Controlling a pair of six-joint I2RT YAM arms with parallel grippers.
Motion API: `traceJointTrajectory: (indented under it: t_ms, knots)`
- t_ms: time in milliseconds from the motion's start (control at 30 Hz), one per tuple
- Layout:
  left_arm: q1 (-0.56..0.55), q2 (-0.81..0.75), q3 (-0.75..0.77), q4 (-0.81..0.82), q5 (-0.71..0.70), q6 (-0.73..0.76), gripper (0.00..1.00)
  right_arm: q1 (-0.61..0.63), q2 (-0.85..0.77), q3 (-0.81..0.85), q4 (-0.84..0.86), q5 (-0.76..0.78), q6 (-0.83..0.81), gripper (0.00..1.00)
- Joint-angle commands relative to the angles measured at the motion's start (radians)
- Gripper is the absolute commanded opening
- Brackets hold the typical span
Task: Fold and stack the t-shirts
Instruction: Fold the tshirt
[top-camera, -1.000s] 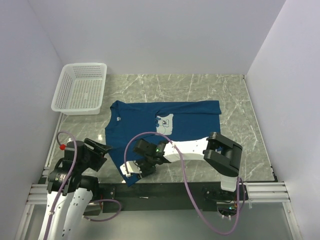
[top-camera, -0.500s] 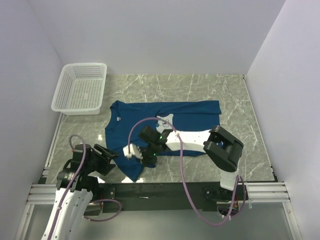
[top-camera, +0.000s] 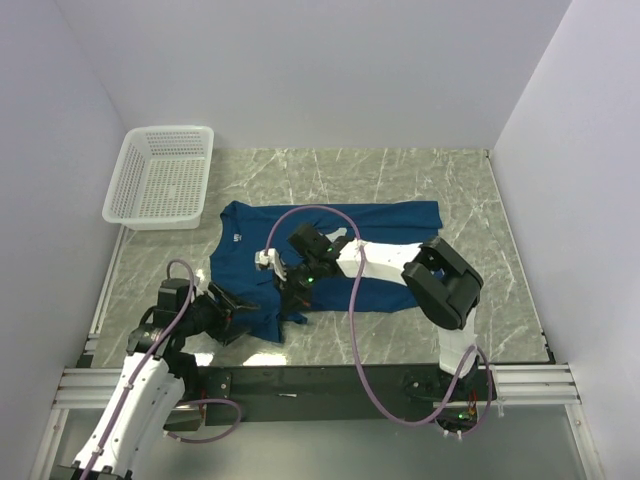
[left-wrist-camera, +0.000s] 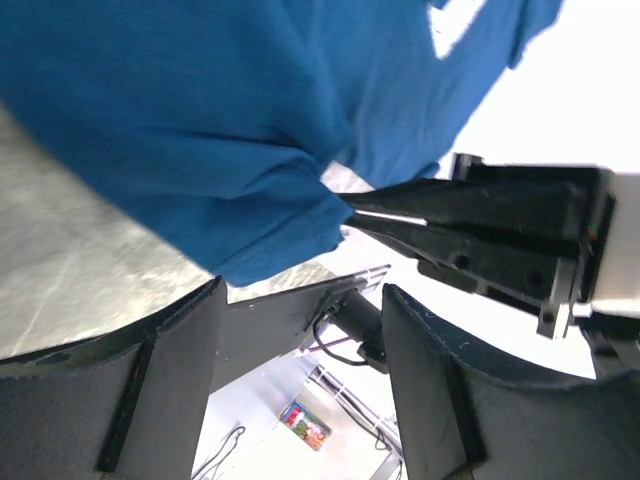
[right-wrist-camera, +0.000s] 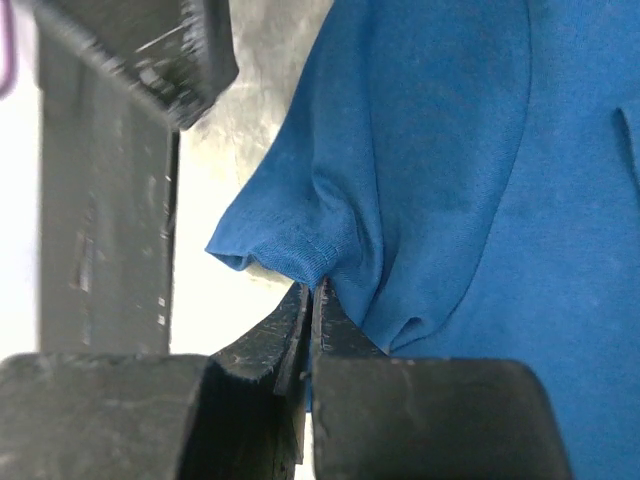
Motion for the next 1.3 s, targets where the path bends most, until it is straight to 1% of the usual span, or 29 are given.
traceJointTrajectory:
  t_ms: [0, 200, 300, 467, 533, 633, 667, 733, 767, 833, 867, 1000, 1133, 1233, 1267]
  knots:
    - [-0.009, -0.024, -0.024, 0.114, 0.061, -0.025, 0.68, -0.013, 0.011, 0.033, 0.087, -0.085, 0.153, 0.0]
    - [-0.012, -0.139, -0.039, 0.143, 0.075, -0.005, 0.7, -0.068, 0.042, 0.033, 0.211, -0.128, 0.338, 0.0]
    - [-0.012, -0.176, -0.059, 0.175, 0.089, 0.022, 0.7, -0.095, 0.045, 0.026, 0.238, -0.151, 0.395, 0.0]
    - [-0.012, -0.129, -0.027, 0.154, 0.058, 0.152, 0.7, -0.112, 0.048, 0.007, 0.295, -0.148, 0.498, 0.0]
    - [-0.012, -0.107, 0.003, 0.147, 0.061, 0.173, 0.68, -0.128, 0.059, 0.009, 0.319, -0.146, 0.539, 0.0]
    - [-0.013, -0.063, 0.036, 0.115, 0.064, 0.164, 0.6, -0.137, 0.072, 0.022, 0.328, -0.137, 0.567, 0.0]
    - [-0.013, -0.04, 0.037, 0.109, 0.073, 0.127, 0.58, -0.135, 0.074, 0.021, 0.333, -0.14, 0.581, 0.0]
    - [-0.021, -0.035, 0.031, 0.118, 0.106, 0.072, 0.58, -0.137, 0.074, 0.018, 0.359, -0.146, 0.608, 0.0]
    - [-0.025, -0.044, 0.025, 0.12, 0.106, 0.006, 0.59, -0.135, 0.074, 0.015, 0.365, -0.143, 0.618, 0.0]
    - [-0.047, -0.087, 0.013, 0.131, 0.087, -0.062, 0.59, -0.135, 0.076, 0.016, 0.373, -0.142, 0.63, 0.0]
    - [-0.058, -0.099, -0.01, 0.131, 0.08, -0.137, 0.6, -0.135, 0.076, 0.016, 0.374, -0.14, 0.636, 0.0]
    - [-0.126, -0.158, -0.079, 0.124, 0.014, -0.293, 0.61, -0.137, 0.083, 0.019, 0.393, -0.143, 0.659, 0.0]
    - [-0.162, -0.228, -0.107, 0.129, -0.093, -0.422, 0.61, -0.135, 0.085, 0.022, 0.393, -0.14, 0.662, 0.0]
    - [-0.17, -0.247, -0.113, 0.126, -0.132, -0.485, 0.61, -0.135, 0.088, 0.018, 0.397, -0.145, 0.667, 0.0]
    - [-0.17, -0.245, -0.111, 0.127, -0.159, -0.49, 0.59, -0.135, 0.088, 0.019, 0.397, -0.145, 0.668, 0.0]
